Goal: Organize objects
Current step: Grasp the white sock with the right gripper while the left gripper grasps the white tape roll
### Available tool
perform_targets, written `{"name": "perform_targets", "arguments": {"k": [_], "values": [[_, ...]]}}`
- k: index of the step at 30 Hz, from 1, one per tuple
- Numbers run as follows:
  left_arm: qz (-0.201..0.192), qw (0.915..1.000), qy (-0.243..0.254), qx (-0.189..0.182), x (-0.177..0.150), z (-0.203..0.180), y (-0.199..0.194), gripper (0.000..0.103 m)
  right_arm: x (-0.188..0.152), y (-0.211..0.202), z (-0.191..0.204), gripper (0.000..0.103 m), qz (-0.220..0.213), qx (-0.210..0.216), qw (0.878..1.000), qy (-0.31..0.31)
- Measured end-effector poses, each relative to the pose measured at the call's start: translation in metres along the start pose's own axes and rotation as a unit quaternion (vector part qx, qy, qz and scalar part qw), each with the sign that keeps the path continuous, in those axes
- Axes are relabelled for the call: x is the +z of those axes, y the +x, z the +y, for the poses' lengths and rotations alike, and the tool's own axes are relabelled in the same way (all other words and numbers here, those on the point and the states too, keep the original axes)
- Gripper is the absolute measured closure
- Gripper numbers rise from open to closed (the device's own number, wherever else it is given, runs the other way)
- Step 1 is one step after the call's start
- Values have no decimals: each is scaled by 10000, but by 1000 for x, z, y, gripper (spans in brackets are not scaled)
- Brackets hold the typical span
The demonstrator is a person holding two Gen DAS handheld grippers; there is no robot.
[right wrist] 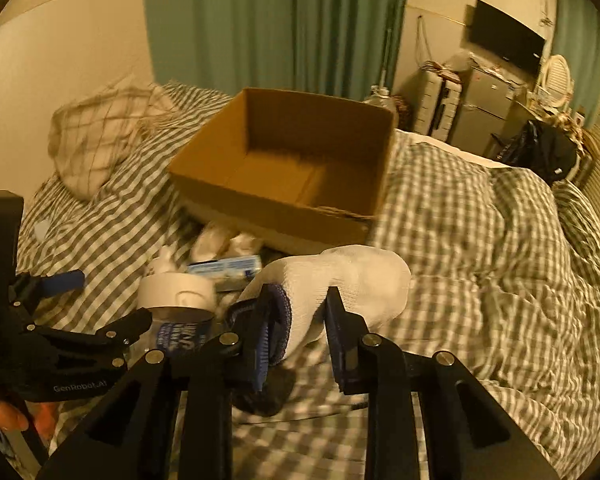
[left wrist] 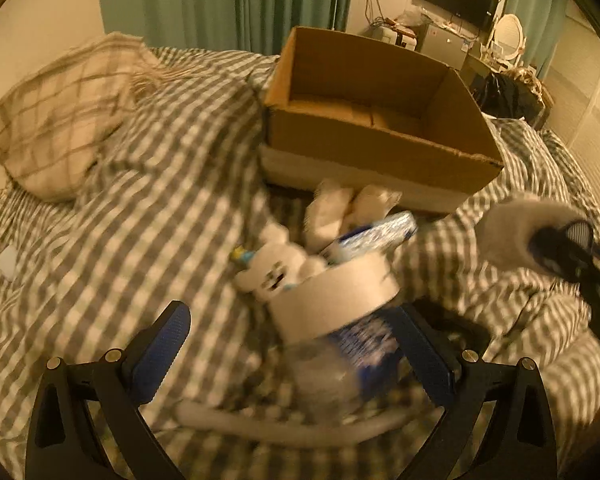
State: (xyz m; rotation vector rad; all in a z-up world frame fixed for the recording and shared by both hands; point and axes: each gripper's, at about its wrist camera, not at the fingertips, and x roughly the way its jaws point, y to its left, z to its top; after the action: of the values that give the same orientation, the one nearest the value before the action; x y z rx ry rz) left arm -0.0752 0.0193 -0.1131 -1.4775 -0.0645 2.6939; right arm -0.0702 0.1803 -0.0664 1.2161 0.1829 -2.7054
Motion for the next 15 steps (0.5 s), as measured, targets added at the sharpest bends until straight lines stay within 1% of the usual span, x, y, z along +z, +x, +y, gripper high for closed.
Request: {"name": "perform_targets", "arguments": {"k": [4, 6, 8, 9, 12, 15], "values": [[157, 9996, -243, 17, 10, -9, 20, 0, 1, 4, -8, 79, 18, 49, 9999, 95], [329, 9987, -375, 61, 12, -8, 33, 0, -1, 6, -11, 79, 17, 50, 9999, 93], [499, 9971, -559, -147, 12, -5, 45, 1, -3, 9, -13, 79, 40, 76, 9999, 109], [538, 9964, -607, -233, 12, -4, 48, 3, -3, 10, -14, 79, 51, 91, 9999, 114], [518, 9953, -672, -476, 10, -1, 49, 18, -5, 13, -14, 79, 69, 117, 9998, 109], [454, 9960, -567, -513, 7, -2, 43, 18, -5, 9, -12, 80, 7, 112, 9999, 69]]}}
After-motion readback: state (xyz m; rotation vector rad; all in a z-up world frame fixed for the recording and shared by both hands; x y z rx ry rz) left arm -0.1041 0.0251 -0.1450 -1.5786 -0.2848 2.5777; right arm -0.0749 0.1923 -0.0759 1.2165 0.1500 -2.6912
